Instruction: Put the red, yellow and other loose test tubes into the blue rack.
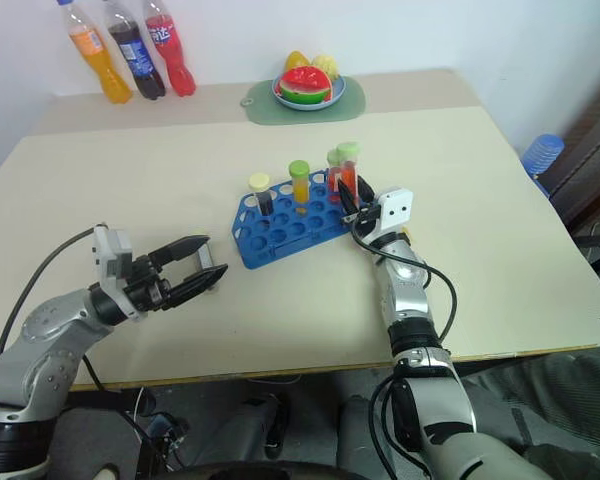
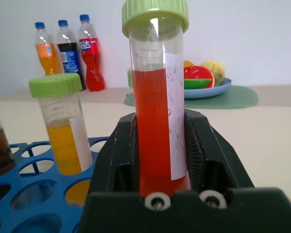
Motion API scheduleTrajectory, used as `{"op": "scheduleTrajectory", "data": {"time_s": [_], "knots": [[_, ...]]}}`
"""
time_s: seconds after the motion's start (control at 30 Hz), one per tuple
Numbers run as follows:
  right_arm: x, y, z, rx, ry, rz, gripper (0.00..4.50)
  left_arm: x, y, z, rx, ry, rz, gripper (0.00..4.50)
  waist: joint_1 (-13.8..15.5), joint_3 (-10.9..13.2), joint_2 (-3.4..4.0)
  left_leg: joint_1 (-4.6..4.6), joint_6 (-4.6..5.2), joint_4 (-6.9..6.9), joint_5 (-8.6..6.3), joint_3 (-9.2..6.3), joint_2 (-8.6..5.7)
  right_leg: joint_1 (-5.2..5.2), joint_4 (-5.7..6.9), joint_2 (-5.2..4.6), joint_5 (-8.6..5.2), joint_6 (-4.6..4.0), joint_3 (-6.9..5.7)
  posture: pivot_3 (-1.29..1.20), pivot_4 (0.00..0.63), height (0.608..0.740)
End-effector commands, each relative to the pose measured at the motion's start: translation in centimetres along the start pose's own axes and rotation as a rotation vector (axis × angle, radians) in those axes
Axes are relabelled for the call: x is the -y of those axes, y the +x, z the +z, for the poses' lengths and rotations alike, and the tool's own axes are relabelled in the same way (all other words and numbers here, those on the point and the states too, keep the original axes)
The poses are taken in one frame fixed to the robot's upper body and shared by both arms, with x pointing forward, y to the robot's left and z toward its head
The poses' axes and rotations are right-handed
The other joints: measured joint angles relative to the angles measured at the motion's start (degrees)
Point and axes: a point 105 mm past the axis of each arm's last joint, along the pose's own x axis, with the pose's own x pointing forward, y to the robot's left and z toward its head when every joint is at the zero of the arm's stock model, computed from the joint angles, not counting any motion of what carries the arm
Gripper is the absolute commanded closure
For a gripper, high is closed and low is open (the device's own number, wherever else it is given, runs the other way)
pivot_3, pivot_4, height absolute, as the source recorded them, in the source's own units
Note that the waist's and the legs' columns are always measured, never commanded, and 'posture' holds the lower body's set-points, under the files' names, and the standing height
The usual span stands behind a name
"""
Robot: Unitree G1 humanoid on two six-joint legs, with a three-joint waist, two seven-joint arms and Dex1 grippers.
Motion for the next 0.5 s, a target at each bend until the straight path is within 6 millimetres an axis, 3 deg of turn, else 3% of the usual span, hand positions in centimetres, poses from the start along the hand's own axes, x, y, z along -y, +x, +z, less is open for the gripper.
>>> {"op": "scheduleTrajectory", "data": {"time_s": [0.03, 0.07, 0.2, 0.33, 0.5], "knots": [[-0.5, -0.2, -1.7, -0.037, 0.019, -0.015, 3.72, 0.7, 0.7, 1.2, 0.025, 0.031, -0.028, 0.80, 0.0, 0.0, -0.05, 0.02, 0.00, 0.00, 0.00, 0.00, 0.00, 0.01, 0.00, 0.00, 0.00, 0.00, 0.00, 0.00, 0.150, 0.740], [-0.6, -0.3, -1.9, -0.037, 0.021, -0.011, 3.72, 0.8, 0.9, 1.4, 0.026, 0.031, -0.030, 0.80, -0.1, -0.1, -0.09, 0.04, -0.01, 0.00, 0.01, 0.00, 0.02, 0.02, 0.00, 0.02, 0.00, 0.00, 0.00, 0.00, 0.150, 0.740], [-0.7, -1.2, -2.3, -0.042, 0.010, 0.013, 1.89, 1.0, 1.4, 1.7, 0.037, 0.023, -0.035, 0.80, 0.1, -0.1, -0.11, 0.06, -0.02, -0.01, 0.01, 0.00, 0.04, 0.03, 0.00, 0.05, 0.00, -0.01, 0.00, 0.00, 0.150, 0.740], [0.1, -2.4, -1.5, -0.035, -0.071, 0.025, 0.03, 1.3, 1.8, 1.8, 0.038, 0.009, -0.042, 0.80, 0.4, -0.1, -0.14, 0.05, -0.02, -0.05, 0.01, -0.04, 0.03, 0.02, 0.00, 0.05, -0.02, -0.04, 0.01, 0.00, 0.150, 0.740], [0.3, -4.7, 1.5, -0.042, -0.159, 0.092, 0.03, 1.4, 2.1, 1.6, 0.044, -0.016, -0.049, 0.80, 0.6, -0.1, -0.11, 0.01, -0.01, -0.03, 0.00, -0.07, -0.03, 0.02, -0.04, 0.01, -0.03, -0.04, 0.00, 0.00, 0.150, 0.740]]}}
